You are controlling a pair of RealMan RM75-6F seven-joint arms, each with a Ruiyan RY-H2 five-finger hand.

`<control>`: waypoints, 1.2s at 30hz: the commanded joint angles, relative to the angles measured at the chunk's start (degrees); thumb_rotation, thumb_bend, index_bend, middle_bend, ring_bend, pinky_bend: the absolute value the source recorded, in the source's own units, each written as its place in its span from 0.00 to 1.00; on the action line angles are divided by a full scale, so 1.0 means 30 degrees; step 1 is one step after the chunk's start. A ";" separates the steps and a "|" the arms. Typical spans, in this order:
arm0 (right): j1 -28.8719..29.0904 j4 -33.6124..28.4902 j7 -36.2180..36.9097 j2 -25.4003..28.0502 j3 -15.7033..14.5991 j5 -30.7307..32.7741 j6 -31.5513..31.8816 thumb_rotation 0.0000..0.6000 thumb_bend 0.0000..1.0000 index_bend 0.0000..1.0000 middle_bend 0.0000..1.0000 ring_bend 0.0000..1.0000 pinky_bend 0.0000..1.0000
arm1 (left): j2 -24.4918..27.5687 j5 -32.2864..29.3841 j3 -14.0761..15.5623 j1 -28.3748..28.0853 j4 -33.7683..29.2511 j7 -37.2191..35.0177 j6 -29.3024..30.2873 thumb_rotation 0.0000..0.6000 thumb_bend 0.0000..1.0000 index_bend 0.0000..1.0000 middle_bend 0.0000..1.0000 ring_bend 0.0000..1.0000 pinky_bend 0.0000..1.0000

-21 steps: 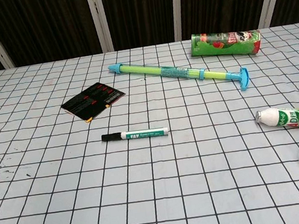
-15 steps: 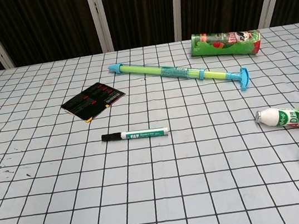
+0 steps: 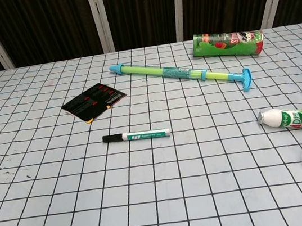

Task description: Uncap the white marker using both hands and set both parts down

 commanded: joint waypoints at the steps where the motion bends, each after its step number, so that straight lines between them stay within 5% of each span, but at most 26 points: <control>1: 0.0002 0.0026 0.0106 -0.0123 -0.0011 0.0061 -0.0082 1.00 0.39 0.20 0.10 0.15 0.18 | -0.0018 0.0239 0.0135 0.0197 -0.0022 -0.0031 0.0230 1.00 0.48 0.07 0.00 0.00 0.19; 11: 0.0732 -0.1275 -0.0347 -0.0846 0.0346 0.0121 -0.0743 1.00 0.36 0.20 0.09 0.13 0.15 | 0.0646 0.0510 0.0132 0.0529 -0.0646 -0.0559 0.0782 1.00 0.48 0.07 0.00 0.00 0.19; 21: 0.4427 -0.3440 -0.4864 -0.3365 0.2355 0.3293 -0.4614 1.00 0.35 0.20 0.07 0.09 0.10 | 0.0694 0.0723 0.0267 0.0563 -0.0691 -0.0507 0.0643 1.00 0.48 0.07 0.00 0.00 0.14; 29: 0.7455 -0.2328 -0.8481 -0.7234 0.3773 0.6786 -0.5870 1.00 0.35 0.20 0.07 0.07 0.06 | 0.0714 0.0117 0.0008 0.0644 0.0014 -0.1216 0.0565 1.00 0.48 0.07 0.00 0.00 0.13; 36: 0.9464 -0.0606 -0.9754 -0.9973 0.4700 0.9552 -0.6248 1.00 0.35 0.32 0.07 0.06 0.04 | 0.0696 -0.0407 -0.0318 0.0542 0.0725 -0.1781 0.0329 1.00 0.48 0.07 0.00 0.00 0.13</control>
